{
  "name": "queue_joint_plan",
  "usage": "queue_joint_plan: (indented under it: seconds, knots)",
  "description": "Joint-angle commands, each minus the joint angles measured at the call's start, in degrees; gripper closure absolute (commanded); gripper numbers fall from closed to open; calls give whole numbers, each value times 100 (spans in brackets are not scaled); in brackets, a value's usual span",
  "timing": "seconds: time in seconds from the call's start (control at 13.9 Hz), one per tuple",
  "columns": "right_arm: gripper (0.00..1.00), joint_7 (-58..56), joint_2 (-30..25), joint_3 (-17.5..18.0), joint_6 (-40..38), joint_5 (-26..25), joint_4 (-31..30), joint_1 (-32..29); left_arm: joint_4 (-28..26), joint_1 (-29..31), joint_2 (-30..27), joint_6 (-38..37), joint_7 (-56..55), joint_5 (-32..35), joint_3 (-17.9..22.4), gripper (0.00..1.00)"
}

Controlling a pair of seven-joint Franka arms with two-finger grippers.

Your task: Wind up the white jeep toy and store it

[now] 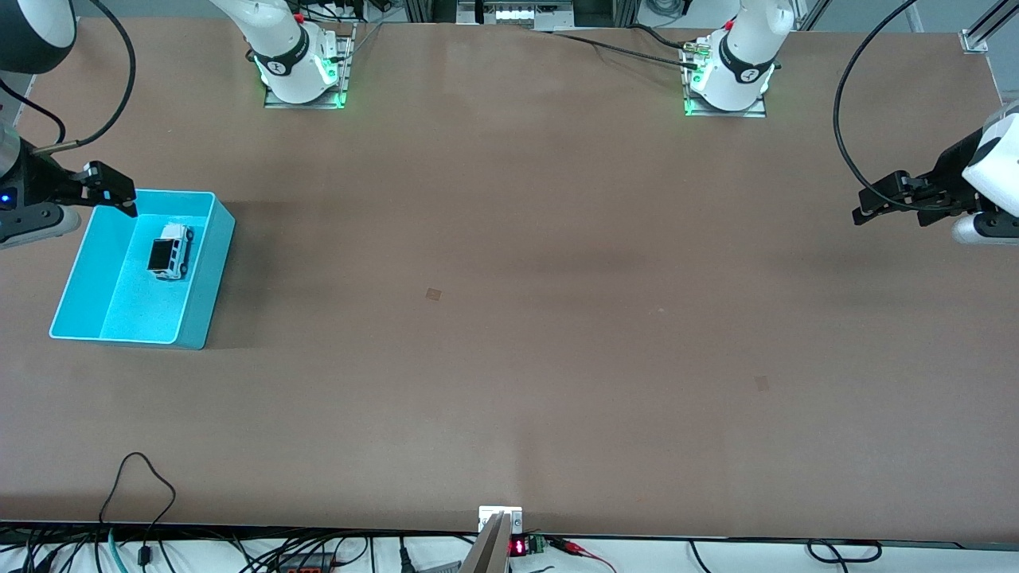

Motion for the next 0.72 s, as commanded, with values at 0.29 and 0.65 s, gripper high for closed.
queue_joint_plan:
  seconds: [0.29, 0.65]
  knots:
    - [0, 733, -175, -71, -167, 347, -128, 48, 35, 32, -38, -83, 42, 123, -45, 0]
    - [0, 759, -202, -71, -176, 338, -136, 39, 35, 40, -38, -83, 42, 123, -45, 0]
